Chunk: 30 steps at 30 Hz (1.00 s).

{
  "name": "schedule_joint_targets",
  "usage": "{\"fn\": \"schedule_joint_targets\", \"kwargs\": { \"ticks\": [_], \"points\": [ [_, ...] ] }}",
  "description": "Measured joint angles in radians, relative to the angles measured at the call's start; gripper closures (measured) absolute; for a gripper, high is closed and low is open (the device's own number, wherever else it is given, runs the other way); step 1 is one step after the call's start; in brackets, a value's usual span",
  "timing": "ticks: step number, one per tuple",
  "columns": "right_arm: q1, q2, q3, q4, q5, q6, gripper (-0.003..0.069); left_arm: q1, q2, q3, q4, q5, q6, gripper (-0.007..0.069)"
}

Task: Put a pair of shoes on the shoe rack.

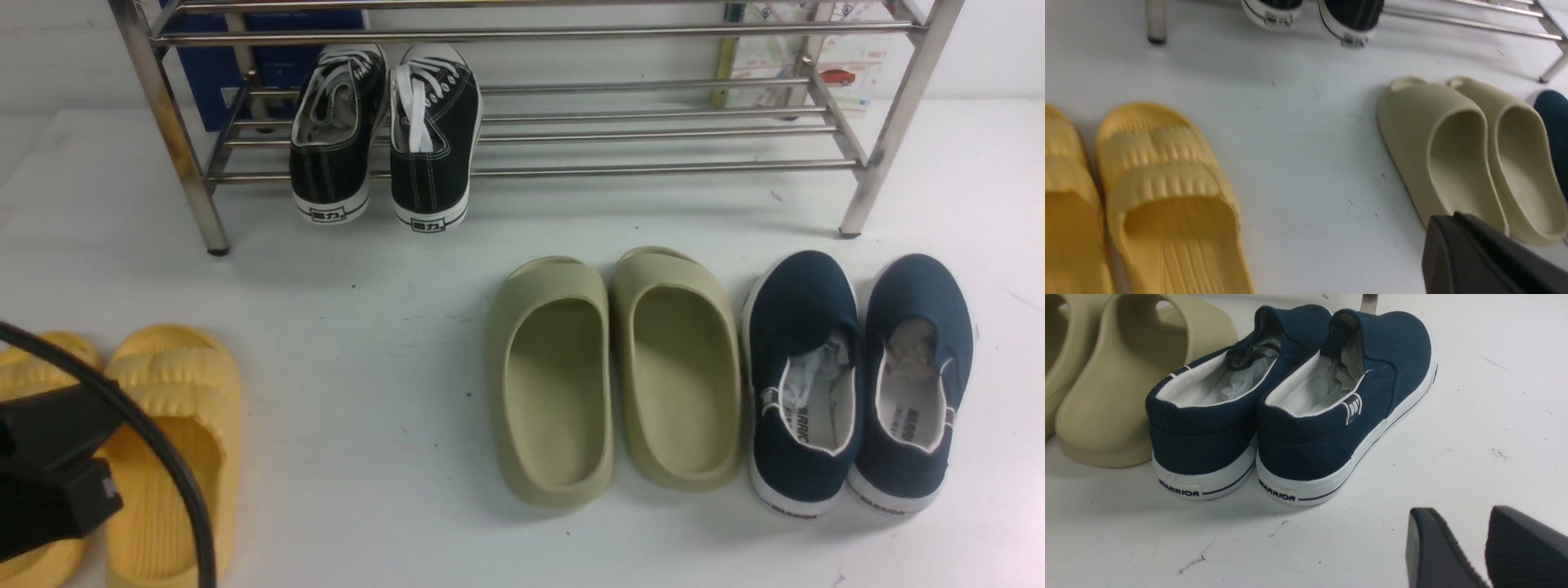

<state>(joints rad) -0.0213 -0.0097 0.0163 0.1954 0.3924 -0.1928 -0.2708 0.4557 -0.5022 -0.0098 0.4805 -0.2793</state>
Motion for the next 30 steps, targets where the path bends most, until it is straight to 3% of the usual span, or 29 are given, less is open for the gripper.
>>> {"fn": "schedule_joint_targets", "kwargs": {
  "ticks": [5, 13, 30],
  "points": [
    [0.000, 0.000, 0.000, 0.000, 0.000, 0.000, 0.0420, 0.076, -0.218, 0.215, 0.035, -0.167, -0.008, 0.0638],
    [0.000, 0.000, 0.000, 0.000, 0.000, 0.000, 0.0420, 0.182, -0.463, 0.513, 0.036, -0.094, -0.003, 0.0638],
    [0.000, 0.000, 0.000, 0.000, 0.000, 0.000, 0.0420, 0.193, -0.465, 0.532, 0.019, -0.074, -0.003, 0.0638]
  ]
}}
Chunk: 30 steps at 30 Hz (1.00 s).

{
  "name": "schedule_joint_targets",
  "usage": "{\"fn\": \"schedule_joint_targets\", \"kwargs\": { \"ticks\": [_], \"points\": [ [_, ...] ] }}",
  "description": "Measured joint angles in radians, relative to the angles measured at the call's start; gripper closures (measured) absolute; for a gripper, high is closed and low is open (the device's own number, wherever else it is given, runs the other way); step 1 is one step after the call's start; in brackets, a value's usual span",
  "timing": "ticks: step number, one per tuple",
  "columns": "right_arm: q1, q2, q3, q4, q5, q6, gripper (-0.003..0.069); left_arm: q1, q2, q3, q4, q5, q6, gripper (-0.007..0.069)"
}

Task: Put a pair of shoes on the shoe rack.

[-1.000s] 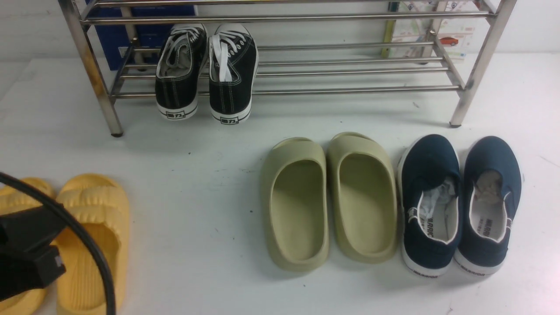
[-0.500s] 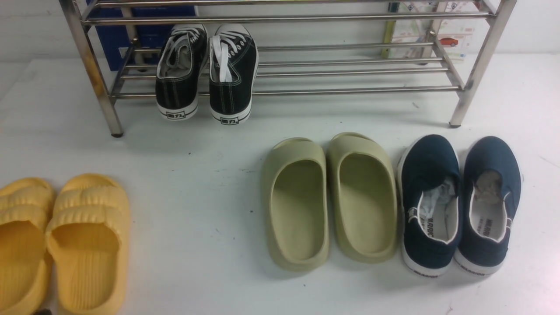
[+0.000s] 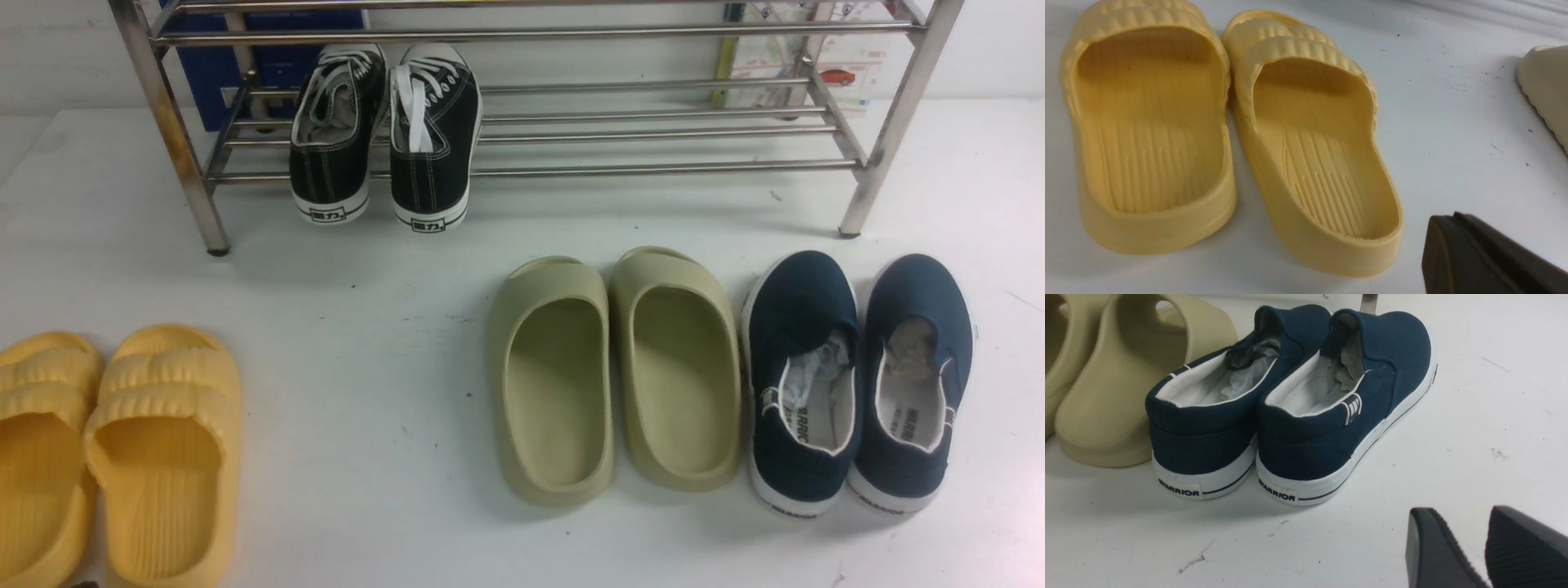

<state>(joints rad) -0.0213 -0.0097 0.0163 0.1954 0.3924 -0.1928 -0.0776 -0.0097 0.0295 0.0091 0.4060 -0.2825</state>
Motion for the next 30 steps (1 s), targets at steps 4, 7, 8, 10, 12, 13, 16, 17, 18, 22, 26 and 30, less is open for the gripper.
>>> {"fn": "schedule_joint_targets", "kwargs": {
  "ticks": [4, 7, 8, 10, 12, 13, 16, 17, 18, 22, 26, 30],
  "points": [
    [0.000, 0.000, 0.000, 0.000, 0.000, 0.000, 0.0420, 0.000, 0.000, 0.000, 0.000, 0.000, 0.000, 0.0638],
    [0.000, 0.000, 0.000, 0.000, 0.000, 0.000, 0.0420, 0.000, 0.000, 0.000, 0.000, 0.000, 0.000, 0.0638],
    [0.000, 0.000, 0.000, 0.000, 0.000, 0.000, 0.0420, 0.000, 0.000, 0.000, 0.000, 0.000, 0.000, 0.0638],
    [0.000, 0.000, 0.000, 0.000, 0.000, 0.000, 0.0420, 0.000, 0.000, 0.000, -0.001, 0.000, 0.000, 0.0637],
    [0.000, 0.000, 0.000, 0.000, 0.000, 0.000, 0.0420, 0.000, 0.000, 0.000, -0.001, 0.000, 0.000, 0.0637],
    [0.000, 0.000, 0.000, 0.000, 0.000, 0.000, 0.0420, 0.000, 0.000, 0.000, -0.001, 0.000, 0.000, 0.0637],
    [0.000, 0.000, 0.000, 0.000, 0.000, 0.000, 0.0420, 0.000, 0.000, 0.000, -0.001, 0.000, 0.000, 0.0637],
    [0.000, 0.000, 0.000, 0.000, 0.000, 0.000, 0.0420, 0.000, 0.000, 0.000, -0.001, 0.000, 0.000, 0.0637],
    [0.000, 0.000, 0.000, 0.000, 0.000, 0.000, 0.0420, 0.000, 0.000, 0.000, -0.001, 0.000, 0.000, 0.0637],
    [0.000, 0.000, 0.000, 0.000, 0.000, 0.000, 0.0420, 0.000, 0.000, 0.000, -0.001, 0.000, 0.000, 0.0634],
    [0.000, 0.000, 0.000, 0.000, 0.000, 0.000, 0.0420, 0.000, 0.000, 0.000, -0.001, 0.000, 0.000, 0.0629],
    [0.000, 0.000, 0.000, 0.000, 0.000, 0.000, 0.0420, 0.000, 0.000, 0.000, -0.001, 0.000, 0.000, 0.0628]
  ]
}}
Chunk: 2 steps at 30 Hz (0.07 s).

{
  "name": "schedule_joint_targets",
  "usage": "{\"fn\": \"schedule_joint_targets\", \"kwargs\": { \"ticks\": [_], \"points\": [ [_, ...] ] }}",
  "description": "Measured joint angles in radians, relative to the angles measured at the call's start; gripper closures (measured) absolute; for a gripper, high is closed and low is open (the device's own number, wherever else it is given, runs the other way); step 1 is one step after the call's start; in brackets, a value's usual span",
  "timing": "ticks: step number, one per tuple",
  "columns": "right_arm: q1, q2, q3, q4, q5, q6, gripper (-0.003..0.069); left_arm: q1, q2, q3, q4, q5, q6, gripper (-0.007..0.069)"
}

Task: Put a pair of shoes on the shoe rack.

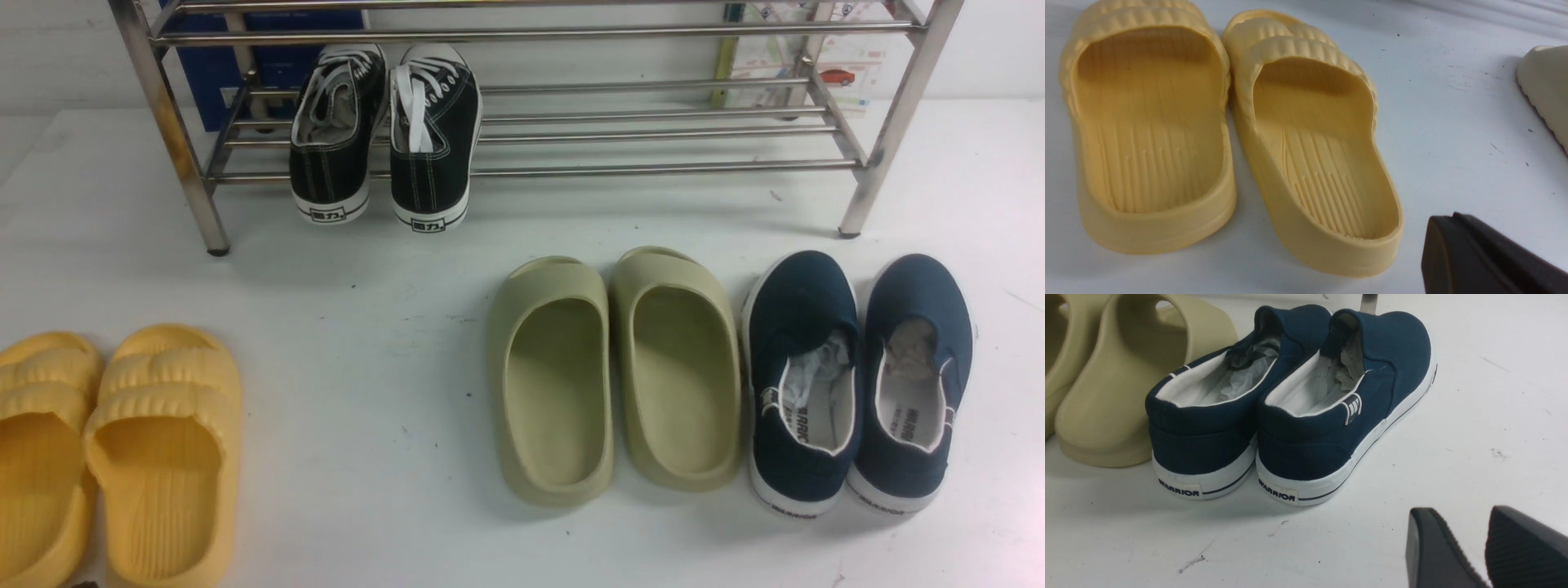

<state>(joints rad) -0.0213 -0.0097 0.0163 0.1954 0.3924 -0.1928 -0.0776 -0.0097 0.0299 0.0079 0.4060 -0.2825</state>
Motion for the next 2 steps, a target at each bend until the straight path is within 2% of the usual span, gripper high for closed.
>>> {"fn": "schedule_joint_targets", "kwargs": {
  "ticks": [2],
  "points": [
    [0.000, 0.000, 0.000, 0.000, 0.000, 0.000, 0.0420, 0.000, 0.000, 0.000, 0.000, 0.000, 0.000, 0.0624]
  ]
}}
